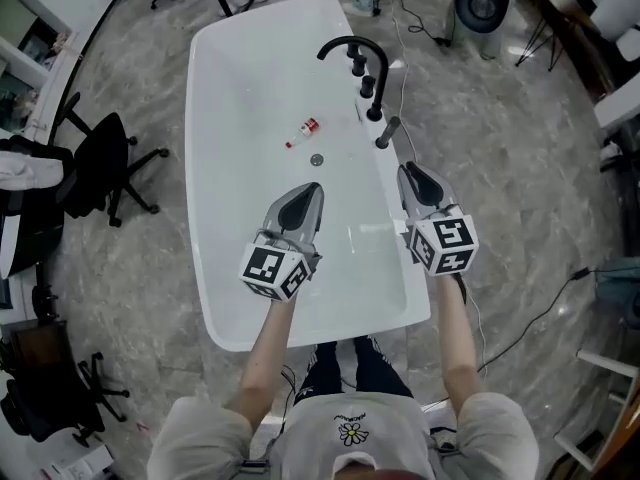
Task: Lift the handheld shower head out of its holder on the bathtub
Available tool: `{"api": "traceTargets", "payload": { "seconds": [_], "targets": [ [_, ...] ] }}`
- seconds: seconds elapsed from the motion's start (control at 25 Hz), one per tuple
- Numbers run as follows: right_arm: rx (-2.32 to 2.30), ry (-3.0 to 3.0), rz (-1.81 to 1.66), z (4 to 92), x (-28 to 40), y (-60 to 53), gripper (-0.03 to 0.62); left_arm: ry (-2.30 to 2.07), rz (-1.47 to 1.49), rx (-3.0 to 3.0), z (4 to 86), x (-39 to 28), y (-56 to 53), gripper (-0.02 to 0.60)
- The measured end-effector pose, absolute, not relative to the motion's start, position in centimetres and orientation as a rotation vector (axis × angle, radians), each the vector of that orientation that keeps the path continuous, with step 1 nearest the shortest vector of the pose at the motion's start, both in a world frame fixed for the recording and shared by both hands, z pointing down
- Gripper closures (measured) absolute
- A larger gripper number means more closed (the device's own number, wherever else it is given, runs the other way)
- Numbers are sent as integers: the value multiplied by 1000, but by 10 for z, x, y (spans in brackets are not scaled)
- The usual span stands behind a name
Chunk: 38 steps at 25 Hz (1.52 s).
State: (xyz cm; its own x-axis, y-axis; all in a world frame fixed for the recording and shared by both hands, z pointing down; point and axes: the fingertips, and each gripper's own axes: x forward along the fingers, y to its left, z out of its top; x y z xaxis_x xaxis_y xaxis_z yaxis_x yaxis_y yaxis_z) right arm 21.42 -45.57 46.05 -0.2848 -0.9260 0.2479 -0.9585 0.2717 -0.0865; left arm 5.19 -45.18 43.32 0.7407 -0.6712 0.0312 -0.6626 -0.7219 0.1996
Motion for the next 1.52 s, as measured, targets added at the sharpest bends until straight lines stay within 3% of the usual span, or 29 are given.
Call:
{"api": "traceTargets", "payload": {
  "seconds": [0.2, 0.4, 0.48, 0.68, 0.96, 1.28, 1.52],
  "targets": [
    [1782, -2245, 378, 565, 244, -522, 489, -1042, -22, 2661, 521, 64, -484, 580],
    [1770, -2187, 491, 660, 261, -596, 376, -1050, -19, 2615, 586, 71, -523, 580],
    [1787, -2155, 544, 693, 266, -619, 358, -1042, -11, 2608, 606, 72, -532, 580],
    [1835, -2013, 664, 768, 278, -633, 382, -1006, 53, 2585, 657, 67, -529, 580],
    [1760, -1965, 548, 797, 273, -651, 422, -1005, 39, 2538, 691, 70, -534, 580],
    [1747, -1946, 456, 795, 271, -660, 444, -1022, 64, 2547, 696, 60, -533, 580],
    [1841, -1989, 329, 736, 265, -655, 444, -1076, 16, 2552, 671, 41, -535, 580]
  ]
}}
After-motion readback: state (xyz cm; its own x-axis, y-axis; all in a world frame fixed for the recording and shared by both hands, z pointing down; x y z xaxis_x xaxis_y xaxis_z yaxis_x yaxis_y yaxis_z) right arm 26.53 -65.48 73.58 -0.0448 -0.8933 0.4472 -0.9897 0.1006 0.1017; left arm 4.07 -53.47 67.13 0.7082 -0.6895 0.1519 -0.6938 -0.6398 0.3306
